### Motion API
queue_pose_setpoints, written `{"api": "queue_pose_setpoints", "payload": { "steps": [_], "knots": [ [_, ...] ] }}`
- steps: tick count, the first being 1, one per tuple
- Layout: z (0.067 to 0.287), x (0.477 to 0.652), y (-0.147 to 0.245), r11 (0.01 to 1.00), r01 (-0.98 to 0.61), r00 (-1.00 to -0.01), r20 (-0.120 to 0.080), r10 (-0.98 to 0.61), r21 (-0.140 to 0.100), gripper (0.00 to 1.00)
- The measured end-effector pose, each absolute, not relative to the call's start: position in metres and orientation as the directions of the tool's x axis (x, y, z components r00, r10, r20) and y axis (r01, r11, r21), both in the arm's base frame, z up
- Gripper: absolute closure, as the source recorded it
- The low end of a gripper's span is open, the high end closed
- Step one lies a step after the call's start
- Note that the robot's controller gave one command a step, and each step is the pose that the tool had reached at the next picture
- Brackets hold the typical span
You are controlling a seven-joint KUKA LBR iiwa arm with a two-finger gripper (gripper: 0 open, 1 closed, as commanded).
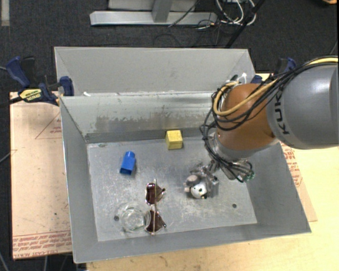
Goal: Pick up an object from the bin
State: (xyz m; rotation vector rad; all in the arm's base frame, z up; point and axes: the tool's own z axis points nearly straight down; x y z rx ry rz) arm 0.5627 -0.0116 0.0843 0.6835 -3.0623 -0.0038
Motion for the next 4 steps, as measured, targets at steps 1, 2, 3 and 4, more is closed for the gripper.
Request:
{"api": "queue_pose_setpoints", "payload": {
  "steps": [1, 2, 3, 4],
  "knots": [
    [0.106, 0.562, -0.012, 0.905, -0.424, -0.905, 0.004, -0.424, 0.003, 1.0],
    [0.122, 0.565, -0.012, 0.906, -0.424, -0.906, -0.005, -0.424, -0.001, 1.0],
    [0.13, 0.565, -0.011, 0.906, -0.424, -0.906, -0.006, -0.424, -0.002, 1.0],
    [0.138, 0.564, -0.011, 0.906, -0.424, -0.906, 0.0, -0.424, 0.001, 1.0]
  ]
}}
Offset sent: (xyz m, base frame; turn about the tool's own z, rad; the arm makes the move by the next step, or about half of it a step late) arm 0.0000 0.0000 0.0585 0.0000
